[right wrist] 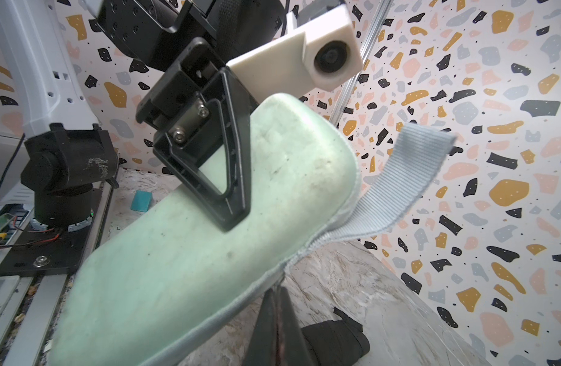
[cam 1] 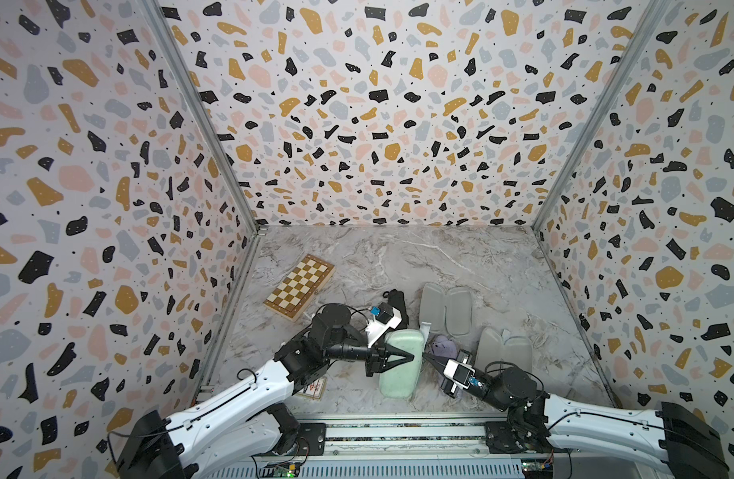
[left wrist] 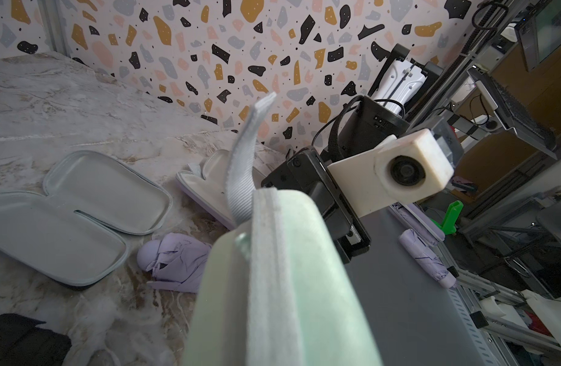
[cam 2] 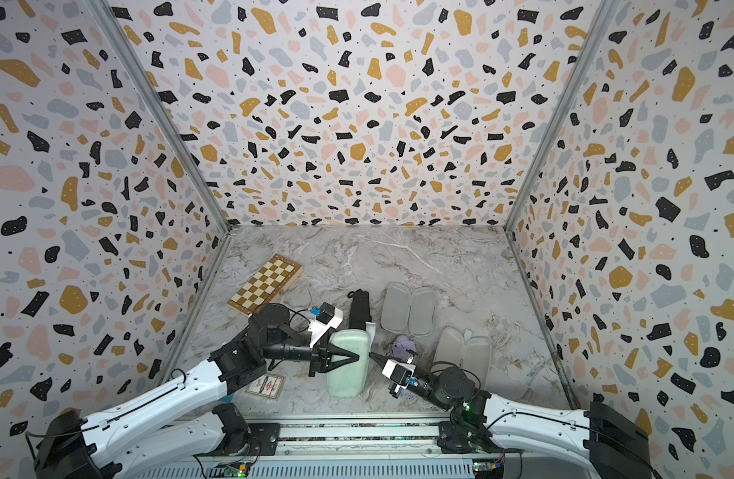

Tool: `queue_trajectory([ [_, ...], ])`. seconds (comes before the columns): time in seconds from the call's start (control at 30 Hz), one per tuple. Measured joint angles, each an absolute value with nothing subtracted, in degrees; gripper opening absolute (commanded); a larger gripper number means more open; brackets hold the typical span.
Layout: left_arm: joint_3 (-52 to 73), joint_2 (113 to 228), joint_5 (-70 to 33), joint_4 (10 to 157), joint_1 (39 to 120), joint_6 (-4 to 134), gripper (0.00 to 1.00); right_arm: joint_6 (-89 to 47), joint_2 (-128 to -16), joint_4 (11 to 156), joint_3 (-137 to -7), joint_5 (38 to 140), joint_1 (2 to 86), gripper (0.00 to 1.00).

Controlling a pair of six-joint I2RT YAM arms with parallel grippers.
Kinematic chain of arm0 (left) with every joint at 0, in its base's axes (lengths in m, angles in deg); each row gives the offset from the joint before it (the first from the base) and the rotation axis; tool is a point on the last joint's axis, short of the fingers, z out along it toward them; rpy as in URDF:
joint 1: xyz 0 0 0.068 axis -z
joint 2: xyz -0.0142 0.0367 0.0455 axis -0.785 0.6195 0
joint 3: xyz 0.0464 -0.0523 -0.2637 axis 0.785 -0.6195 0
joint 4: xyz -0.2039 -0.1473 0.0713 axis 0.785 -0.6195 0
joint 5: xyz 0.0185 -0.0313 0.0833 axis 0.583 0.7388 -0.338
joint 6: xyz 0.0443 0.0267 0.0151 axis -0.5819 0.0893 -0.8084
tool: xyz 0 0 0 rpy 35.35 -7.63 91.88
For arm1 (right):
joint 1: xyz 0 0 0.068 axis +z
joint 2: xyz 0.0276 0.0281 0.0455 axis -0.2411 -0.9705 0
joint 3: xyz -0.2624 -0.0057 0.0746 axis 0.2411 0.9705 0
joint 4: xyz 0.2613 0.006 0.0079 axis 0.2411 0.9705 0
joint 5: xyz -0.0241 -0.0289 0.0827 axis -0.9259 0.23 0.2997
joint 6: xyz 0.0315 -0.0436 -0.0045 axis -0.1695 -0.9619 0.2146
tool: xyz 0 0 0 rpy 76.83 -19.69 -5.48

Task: Put umbrellas into zippered umbrella sleeves
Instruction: Zip the zipper on the umbrella sleeve.

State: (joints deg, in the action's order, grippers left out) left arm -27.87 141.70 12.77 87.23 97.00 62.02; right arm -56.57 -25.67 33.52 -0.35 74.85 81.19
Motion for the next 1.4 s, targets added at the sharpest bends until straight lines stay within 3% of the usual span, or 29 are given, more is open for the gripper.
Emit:
queue_trajectory([
  [0.6, -27.8, 141.2, 6.9, 86.8, 93.5, 71.2, 0.00, -56.2, -31.0, 33.5, -0.4, 73.3, 81.2, 0.00],
  [1.4, -26.1, 140.8, -4.4, 86.0, 90.0, 76.2, 0.00, -51.5, -42.5, 30.1, -1.3, 79.8, 81.5, 0.00],
])
